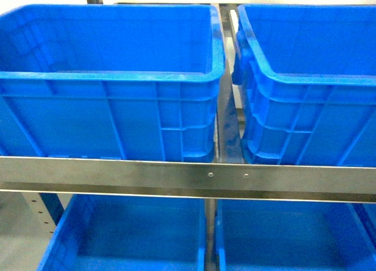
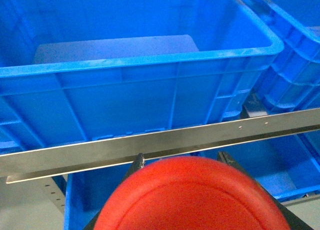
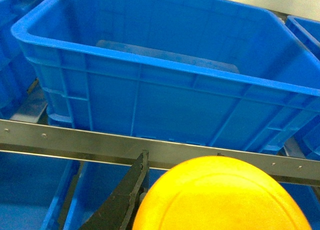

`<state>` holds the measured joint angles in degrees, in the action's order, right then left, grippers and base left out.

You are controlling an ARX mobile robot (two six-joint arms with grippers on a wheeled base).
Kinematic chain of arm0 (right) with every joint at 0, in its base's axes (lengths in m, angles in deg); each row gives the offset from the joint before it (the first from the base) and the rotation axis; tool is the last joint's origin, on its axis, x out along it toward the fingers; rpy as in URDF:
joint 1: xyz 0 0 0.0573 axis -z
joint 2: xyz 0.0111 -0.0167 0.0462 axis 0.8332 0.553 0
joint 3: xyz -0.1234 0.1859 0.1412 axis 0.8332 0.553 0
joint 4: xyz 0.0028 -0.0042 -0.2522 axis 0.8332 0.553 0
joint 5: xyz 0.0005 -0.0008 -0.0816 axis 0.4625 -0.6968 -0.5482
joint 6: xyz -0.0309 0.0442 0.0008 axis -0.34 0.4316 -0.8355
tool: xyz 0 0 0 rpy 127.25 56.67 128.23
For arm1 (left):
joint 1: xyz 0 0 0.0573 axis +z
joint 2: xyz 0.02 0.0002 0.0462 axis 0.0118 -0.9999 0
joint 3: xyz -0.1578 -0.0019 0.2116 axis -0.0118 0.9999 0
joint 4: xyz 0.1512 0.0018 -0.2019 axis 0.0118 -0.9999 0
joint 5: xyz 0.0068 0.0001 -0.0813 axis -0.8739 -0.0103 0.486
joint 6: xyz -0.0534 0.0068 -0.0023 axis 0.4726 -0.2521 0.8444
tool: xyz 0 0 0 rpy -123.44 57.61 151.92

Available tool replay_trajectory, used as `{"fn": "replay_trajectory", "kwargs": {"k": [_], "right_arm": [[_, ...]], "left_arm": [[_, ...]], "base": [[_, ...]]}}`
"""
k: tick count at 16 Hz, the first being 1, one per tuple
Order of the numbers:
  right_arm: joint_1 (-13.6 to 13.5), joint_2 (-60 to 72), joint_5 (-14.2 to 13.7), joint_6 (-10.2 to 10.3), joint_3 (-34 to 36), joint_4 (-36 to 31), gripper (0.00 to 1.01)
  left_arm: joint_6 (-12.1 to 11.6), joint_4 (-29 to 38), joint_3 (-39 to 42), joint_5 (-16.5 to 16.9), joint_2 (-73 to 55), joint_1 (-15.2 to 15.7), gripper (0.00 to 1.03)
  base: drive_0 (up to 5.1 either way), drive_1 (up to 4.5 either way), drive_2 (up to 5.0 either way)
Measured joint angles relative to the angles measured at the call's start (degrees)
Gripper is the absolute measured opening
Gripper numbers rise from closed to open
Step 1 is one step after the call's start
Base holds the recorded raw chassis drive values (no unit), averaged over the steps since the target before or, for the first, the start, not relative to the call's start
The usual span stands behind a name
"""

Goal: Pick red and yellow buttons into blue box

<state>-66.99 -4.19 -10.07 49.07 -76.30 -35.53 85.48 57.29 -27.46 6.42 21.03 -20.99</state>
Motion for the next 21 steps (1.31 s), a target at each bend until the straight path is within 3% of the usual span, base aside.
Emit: {"fn": "replay_trajectory", "kwargs": {"k": [16,21], "right_arm": [[0.0,0.0,0.0,0.0,0.0,0.1,0.34],[0.0,0.1,-0.3,0.0,0.1,0.1,0.34]], "left_arm": [[0.0,-0.1,0.0,0.0,0.0,0.0,0.34],[0.0,-0.2,0.0,0.1,-0.2,0.0,0.34]], "base": [[5.1,-2.29,-2.3],[0.0,0.84,-0.8]]}}
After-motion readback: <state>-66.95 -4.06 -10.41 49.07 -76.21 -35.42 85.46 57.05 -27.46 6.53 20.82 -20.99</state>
